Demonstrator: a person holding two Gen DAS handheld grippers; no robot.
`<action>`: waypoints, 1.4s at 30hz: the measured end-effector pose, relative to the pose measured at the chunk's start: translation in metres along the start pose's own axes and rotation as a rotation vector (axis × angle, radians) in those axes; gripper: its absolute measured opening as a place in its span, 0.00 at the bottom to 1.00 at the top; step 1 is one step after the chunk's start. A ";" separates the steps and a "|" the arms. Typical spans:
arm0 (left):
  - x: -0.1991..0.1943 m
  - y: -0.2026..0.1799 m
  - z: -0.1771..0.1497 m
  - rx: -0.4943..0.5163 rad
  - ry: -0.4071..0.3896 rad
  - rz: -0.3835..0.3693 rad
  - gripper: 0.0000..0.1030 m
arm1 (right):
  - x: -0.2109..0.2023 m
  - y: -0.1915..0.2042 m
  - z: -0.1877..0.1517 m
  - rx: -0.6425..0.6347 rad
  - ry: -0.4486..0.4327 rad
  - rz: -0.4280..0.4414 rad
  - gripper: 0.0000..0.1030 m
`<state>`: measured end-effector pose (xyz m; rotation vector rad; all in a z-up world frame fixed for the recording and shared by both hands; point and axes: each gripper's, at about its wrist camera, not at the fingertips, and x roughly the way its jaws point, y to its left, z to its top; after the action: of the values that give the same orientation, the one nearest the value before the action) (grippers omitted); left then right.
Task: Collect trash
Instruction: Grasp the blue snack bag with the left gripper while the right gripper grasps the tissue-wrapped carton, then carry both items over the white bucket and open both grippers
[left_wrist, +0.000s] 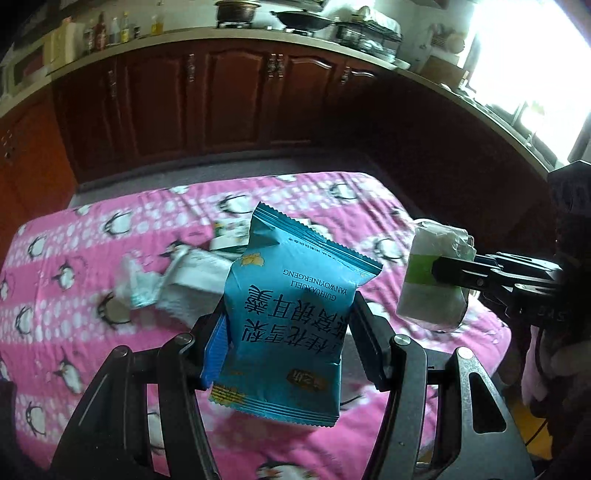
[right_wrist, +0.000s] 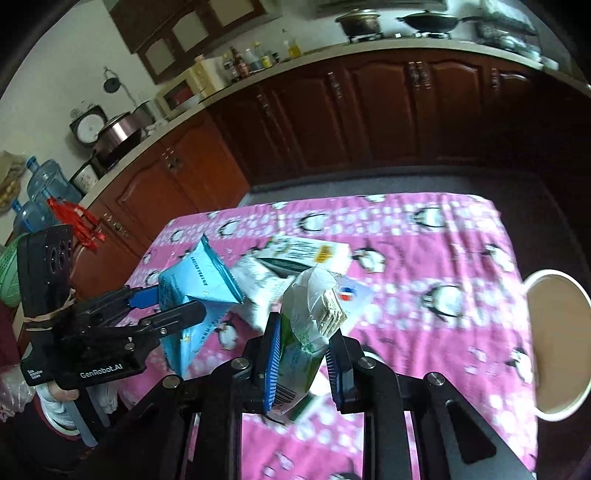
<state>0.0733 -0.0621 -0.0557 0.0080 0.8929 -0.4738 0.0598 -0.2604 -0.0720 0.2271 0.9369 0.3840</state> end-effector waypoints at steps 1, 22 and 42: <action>0.002 -0.008 0.002 0.010 0.000 -0.005 0.57 | -0.004 -0.006 -0.001 0.009 -0.005 -0.008 0.21; 0.065 -0.159 0.039 0.209 0.062 -0.147 0.57 | -0.093 -0.160 -0.033 0.240 -0.100 -0.261 0.21; 0.179 -0.243 0.059 0.189 0.192 -0.210 0.57 | -0.062 -0.260 -0.053 0.355 0.005 -0.457 0.21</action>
<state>0.1149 -0.3627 -0.1064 0.1351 1.0393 -0.7625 0.0412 -0.5216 -0.1486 0.3260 1.0259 -0.2059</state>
